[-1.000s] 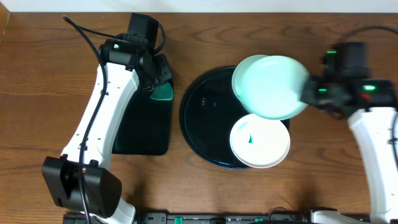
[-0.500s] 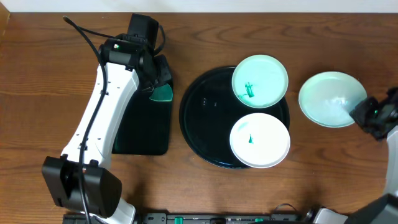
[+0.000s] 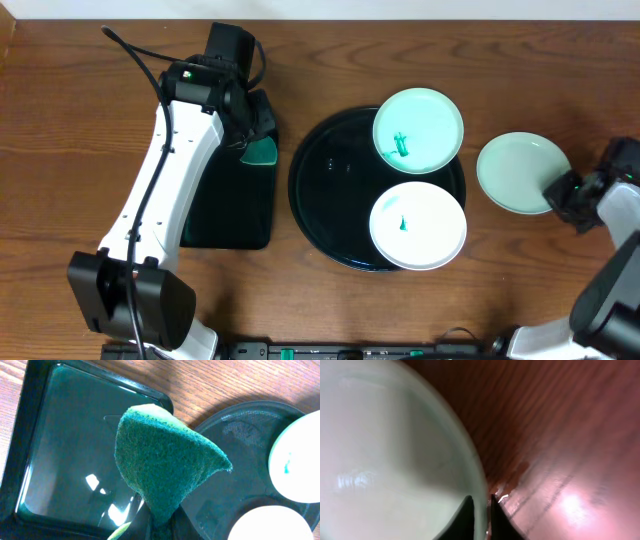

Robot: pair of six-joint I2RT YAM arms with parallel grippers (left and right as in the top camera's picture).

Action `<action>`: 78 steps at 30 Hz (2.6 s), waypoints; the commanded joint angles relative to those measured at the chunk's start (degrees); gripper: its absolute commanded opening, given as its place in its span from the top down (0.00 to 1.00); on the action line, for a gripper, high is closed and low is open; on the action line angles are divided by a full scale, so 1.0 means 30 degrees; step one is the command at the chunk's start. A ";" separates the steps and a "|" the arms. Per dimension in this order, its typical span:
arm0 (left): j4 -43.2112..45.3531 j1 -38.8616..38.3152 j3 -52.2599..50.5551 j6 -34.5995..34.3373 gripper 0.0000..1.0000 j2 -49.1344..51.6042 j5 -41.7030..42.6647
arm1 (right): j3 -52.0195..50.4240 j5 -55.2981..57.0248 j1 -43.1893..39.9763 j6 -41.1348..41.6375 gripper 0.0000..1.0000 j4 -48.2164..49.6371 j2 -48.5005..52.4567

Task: Clean dirty plates on tray and stack at the side
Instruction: 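Place the pale green plate on the table right of the round tray, then move right gripper back and grasp the white plate rim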

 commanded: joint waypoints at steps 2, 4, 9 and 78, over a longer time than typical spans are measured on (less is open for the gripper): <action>-0.0022 -0.0022 0.0168 0.0262 0.93 0.0000 -0.0073 | 0.0138 -0.0306 0.0962 -0.1450 0.58 -0.0627 0.0889; -0.0029 -0.0022 0.0168 0.0262 0.93 0.0000 -0.0073 | 0.0940 -0.0255 0.1122 -0.1494 0.54 -0.1807 0.0772; -0.0036 -0.0022 0.0168 0.0262 0.93 0.0000 -0.0066 | 0.5705 -0.0262 0.1741 -0.1494 0.50 -0.7191 -0.0015; -0.0102 -0.0022 0.0168 0.0619 0.93 0.0000 -0.0036 | -0.0328 -0.0197 1.1300 -0.3701 0.91 -0.8801 -0.2135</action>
